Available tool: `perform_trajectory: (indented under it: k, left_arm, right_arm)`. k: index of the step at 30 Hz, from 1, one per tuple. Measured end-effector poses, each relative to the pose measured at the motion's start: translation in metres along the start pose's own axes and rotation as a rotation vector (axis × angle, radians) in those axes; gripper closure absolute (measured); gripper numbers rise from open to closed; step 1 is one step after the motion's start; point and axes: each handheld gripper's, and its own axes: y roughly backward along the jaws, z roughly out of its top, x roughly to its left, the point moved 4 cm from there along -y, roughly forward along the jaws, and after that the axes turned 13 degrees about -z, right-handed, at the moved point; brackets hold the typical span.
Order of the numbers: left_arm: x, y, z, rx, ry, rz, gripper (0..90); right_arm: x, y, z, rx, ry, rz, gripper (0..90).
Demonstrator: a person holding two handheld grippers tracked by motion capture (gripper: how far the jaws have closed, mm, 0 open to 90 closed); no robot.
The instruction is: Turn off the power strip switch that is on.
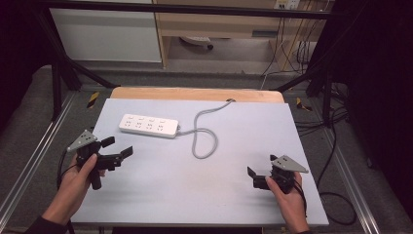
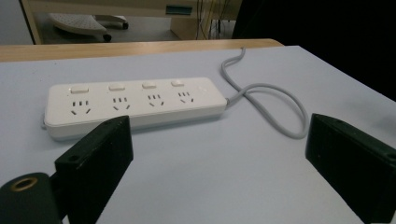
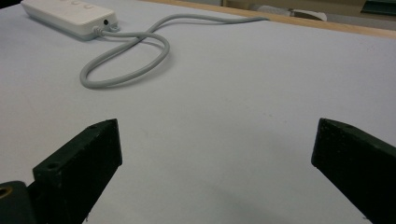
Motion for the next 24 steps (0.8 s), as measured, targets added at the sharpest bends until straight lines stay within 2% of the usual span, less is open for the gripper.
perform_trajectory:
  k: [8, 16, 20, 24]
  left_arm:
    - [-0.011, 0.01, -0.009, -0.011, -0.03, 0.001, 7.8]
    - [-0.02, 0.017, -0.025, -0.01, -0.057, -0.002, 7.6]
    - [-0.019, 0.019, -0.037, -0.002, -0.064, 0.006, 7.4]
    - [-0.011, 0.021, -0.048, -0.001, -0.047, 0.025, 7.8]
  right_arm:
    - [0.0, 0.0, 0.0, 0.003, 0.0, -0.001, 2.1]
    - [0.0, 0.0, 0.0, 0.002, 0.002, -0.002, 2.1]
    - [0.0, 0.0, 0.0, 0.002, 0.005, -0.002, 2.1]
    - [0.0, 0.0, 0.0, 0.004, 0.006, -0.002, 2.1]
